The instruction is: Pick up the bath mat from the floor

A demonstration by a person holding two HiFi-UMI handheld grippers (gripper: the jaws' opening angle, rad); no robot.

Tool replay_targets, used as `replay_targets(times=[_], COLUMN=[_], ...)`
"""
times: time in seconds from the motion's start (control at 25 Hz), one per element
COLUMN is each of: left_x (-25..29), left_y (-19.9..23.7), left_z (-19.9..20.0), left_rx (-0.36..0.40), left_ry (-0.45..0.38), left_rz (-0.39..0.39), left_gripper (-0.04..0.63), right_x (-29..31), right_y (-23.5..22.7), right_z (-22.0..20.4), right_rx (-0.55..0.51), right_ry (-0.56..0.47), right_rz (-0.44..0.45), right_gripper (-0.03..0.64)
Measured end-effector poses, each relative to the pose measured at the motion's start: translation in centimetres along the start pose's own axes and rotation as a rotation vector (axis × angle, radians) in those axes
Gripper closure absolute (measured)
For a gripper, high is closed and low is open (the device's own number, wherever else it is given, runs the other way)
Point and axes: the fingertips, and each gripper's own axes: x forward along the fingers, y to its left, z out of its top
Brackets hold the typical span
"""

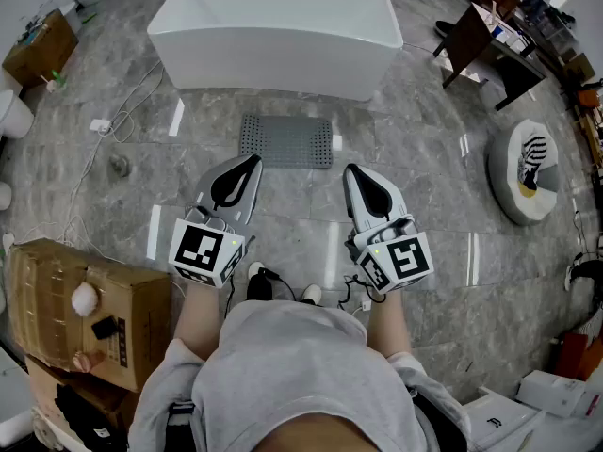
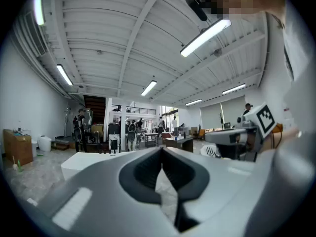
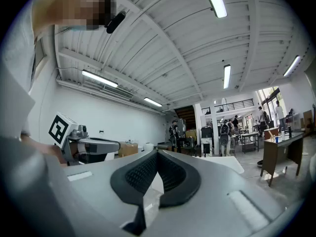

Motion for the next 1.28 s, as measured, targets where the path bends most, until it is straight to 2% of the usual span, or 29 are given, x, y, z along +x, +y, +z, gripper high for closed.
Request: replay_targets(times=[0.64,0.96,1.28], left_x=[0.2,0.2,0.2], left_y=[3.3,7.0,9.9], left_z=[-0.5,-1.0,-2.4], left_rx=[-0.001,0.004,0.038], left_ry=[0.002,0.005,0.019], left_rz=[-0.006,-0.014,-0.056], left_gripper=[0.595,0.595,0.595], right_x=[2.6,5.2,7.5], right_y=[1.1,2.2,3.7], right_z=[-0.4,-0.6,-1.3], right_rx=[-0.005,0.015,0.037], right_ry=[0.009,-0.012,-0.028], right_rz=[-0.023,-0.054,-0.107], right_gripper=[0.620,0.620,0.620])
